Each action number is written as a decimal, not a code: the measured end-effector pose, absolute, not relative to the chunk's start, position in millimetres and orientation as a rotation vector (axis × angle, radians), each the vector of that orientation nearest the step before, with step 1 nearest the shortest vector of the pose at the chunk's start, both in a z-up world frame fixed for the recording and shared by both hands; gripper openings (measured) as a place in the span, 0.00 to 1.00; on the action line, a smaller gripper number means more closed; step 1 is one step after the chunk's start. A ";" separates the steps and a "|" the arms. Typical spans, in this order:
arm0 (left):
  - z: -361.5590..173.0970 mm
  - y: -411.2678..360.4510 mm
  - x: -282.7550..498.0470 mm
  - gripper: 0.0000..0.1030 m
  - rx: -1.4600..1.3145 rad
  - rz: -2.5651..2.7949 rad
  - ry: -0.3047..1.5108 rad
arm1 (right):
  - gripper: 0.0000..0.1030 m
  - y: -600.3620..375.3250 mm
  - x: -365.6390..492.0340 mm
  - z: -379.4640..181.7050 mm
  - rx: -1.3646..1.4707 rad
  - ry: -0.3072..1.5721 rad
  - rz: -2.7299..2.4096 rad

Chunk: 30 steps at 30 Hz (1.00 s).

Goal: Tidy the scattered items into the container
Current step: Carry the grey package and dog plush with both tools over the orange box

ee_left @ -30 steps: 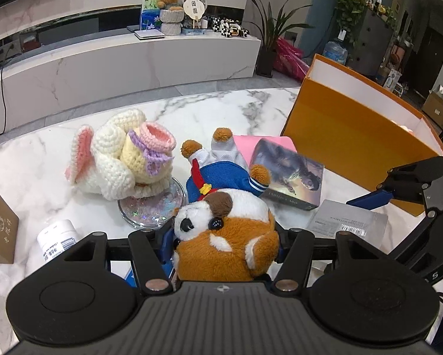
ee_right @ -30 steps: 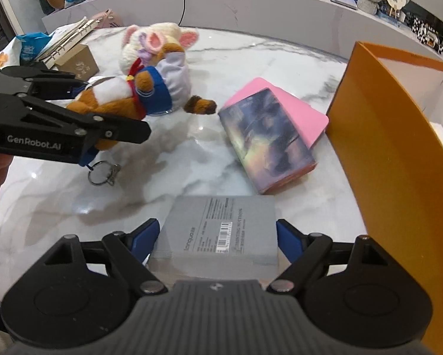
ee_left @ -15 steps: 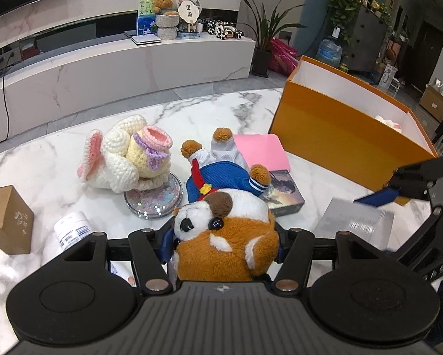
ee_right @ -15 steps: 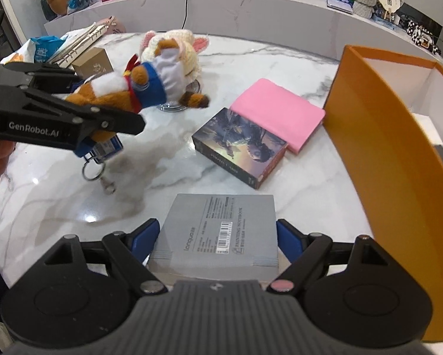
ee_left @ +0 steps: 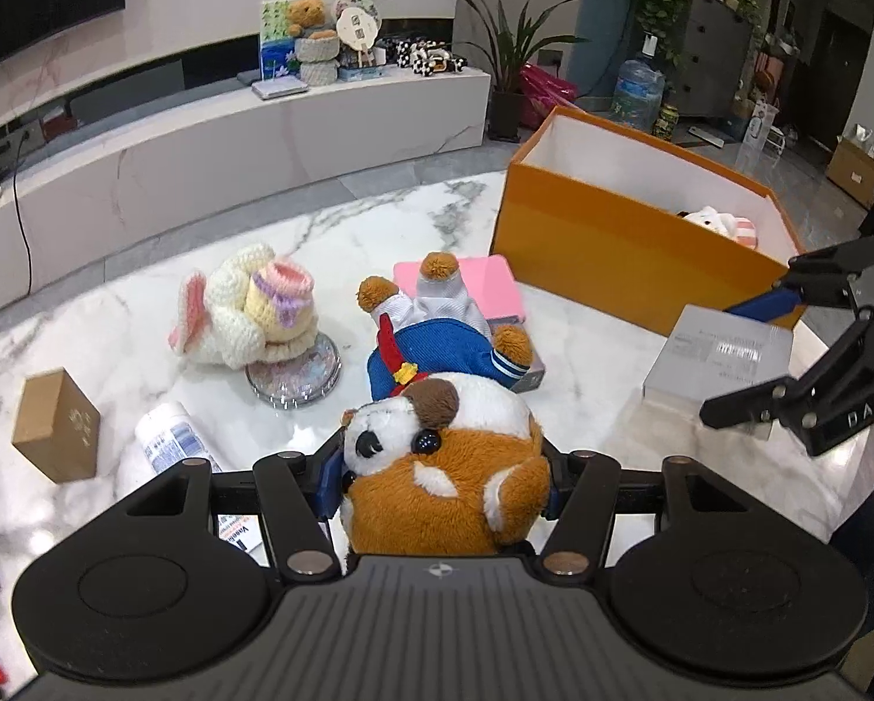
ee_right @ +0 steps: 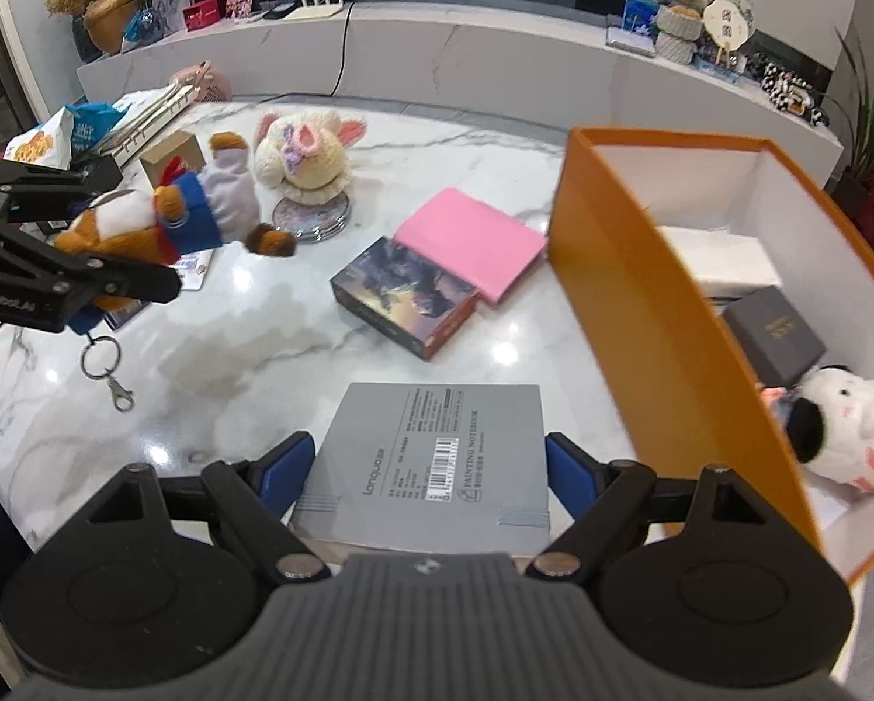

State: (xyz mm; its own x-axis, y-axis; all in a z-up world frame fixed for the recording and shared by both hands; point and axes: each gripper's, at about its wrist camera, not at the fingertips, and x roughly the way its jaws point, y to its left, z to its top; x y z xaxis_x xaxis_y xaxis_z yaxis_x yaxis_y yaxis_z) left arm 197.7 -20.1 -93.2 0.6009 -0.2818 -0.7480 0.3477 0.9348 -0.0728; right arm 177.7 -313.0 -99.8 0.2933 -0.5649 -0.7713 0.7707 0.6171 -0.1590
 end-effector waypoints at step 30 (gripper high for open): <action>61.0 -180.0 264.2 0.66 0.312 -0.570 0.594 | 0.83 -321.3 59.2 51.4 0.038 0.809 -1.209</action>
